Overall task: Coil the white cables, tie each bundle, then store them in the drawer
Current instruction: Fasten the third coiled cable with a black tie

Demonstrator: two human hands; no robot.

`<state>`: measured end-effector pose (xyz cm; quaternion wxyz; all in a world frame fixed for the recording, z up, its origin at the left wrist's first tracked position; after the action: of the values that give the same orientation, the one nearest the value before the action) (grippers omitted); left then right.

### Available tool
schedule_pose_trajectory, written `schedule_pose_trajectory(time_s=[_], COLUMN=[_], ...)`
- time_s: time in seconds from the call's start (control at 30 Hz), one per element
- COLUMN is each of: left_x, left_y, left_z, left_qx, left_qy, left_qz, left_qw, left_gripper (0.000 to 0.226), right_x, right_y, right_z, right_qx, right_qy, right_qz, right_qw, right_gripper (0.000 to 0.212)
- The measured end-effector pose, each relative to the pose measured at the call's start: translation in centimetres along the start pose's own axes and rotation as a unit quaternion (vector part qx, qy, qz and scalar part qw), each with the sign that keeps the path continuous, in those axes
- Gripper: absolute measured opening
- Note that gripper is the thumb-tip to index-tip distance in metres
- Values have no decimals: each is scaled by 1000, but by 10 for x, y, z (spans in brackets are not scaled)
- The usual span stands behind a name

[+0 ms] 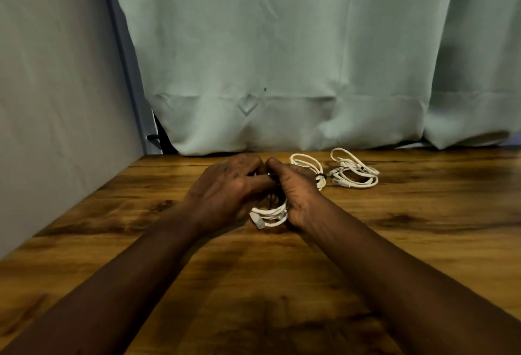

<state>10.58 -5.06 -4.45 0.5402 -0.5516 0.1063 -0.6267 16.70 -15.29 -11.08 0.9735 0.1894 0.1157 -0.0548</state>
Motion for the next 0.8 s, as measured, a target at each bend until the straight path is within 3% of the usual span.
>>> schedule_pose_trajectory(time_s=[0.2,0.27,0.33,0.43,0.57,0.63,0.8], left_x=[-6,-9,-18,-37,-48,-51,-54], left_y=[-6,-10,-11,-2,8,8,3], left_z=[13,21,36,55,62,63,68], left_qx=[-96,-147,-228,-344,-439,-451,-430], left_qy=[-64,-110,-205,-335,-395,-405,-421], left_qz=[-64,-120,-201,-277,-315,-327,-344], left_qw=[991,976,930,832,743,724,720], left_gripper=[15,11,9,9,4,6,8], right_x=[1,2,1,-1,-4,-4,-2], right_y=[5,5,5,9,17,20,26], right_z=[-5,-4,-2,-4,-4,-2,1], right_qx=[17,-9,-25,-26,-31,-37,-40], right_qy=[8,-5,-19,-23,-37,-51,-71], right_qz=[26,25,27,38,75,89,110], right_qw=[999,1000,999,999,996,994,991], right_gripper=[29,25,21,16,4,8,16])
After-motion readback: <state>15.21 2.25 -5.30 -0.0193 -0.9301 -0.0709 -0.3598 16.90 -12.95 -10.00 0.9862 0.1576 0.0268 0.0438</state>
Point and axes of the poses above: each hand's wrist, its own x-axis towards the middle knuckle, its own y-axis out of the palm, z = x × y, the point moved 9 cm from there along x, towards the middle knuckle, and after that the axes turned 11 degrees about y, right-handed, at the moved point
